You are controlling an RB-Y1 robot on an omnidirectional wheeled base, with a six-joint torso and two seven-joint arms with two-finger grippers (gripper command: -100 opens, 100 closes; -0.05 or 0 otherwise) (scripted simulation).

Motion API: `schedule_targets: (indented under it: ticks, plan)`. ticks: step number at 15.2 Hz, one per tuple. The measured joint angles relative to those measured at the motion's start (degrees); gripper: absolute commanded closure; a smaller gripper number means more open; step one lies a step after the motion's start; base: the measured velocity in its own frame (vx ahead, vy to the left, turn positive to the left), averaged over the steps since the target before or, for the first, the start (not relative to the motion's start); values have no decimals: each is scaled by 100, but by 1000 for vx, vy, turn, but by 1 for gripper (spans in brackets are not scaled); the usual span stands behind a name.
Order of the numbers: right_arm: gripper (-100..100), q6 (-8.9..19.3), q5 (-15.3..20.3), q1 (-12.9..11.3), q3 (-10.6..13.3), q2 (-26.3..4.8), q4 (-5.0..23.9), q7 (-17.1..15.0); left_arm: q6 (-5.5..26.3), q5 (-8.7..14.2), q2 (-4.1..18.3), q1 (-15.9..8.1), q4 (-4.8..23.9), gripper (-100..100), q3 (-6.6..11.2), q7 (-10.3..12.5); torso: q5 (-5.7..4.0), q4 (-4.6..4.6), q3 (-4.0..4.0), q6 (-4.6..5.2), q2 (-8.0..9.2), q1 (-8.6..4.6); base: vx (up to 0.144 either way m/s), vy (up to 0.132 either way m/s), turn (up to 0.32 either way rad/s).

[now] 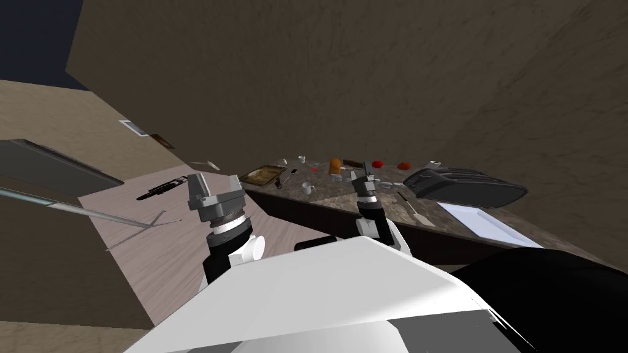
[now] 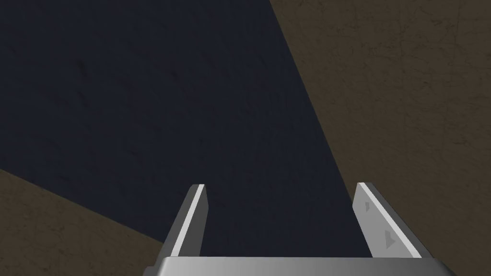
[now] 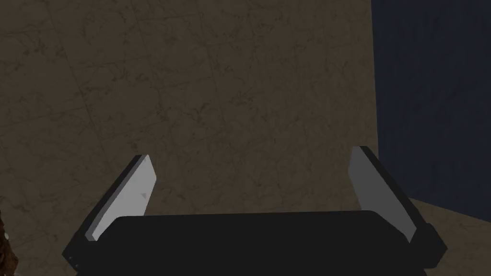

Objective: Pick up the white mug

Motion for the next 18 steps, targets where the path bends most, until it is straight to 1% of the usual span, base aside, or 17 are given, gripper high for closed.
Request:
schedule_targets:
  ticks: [1,8,14,16,18]
  plan:
    - [-100,-5,28,-13,6,-54,7,10,0,0,0,0,0,0,0,0,0,0,-1,-1,-1,3,16,36,56]
    - [-100,-168,455,-298,-12,-795,260,181,0,0,0,0,0,0,-1,0,5,-4,-10,-1,-18,22,35,60,53]
    - [-100,-365,964,-610,-26,-1504,536,376,0,0,-1,0,0,0,-1,0,8,-5,-12,-2,-20,33,40,79,64]
    - [-100,-453,1170,-743,-23,-1762,675,462,0,0,-1,0,0,0,-1,0,8,-5,-13,-2,-23,35,42,70,41]
    - [-100,-529,1315,-817,-20,-1959,764,523,0,0,-1,0,0,0,-1,0,7,-4,-10,-3,-17,31,29,72,65]
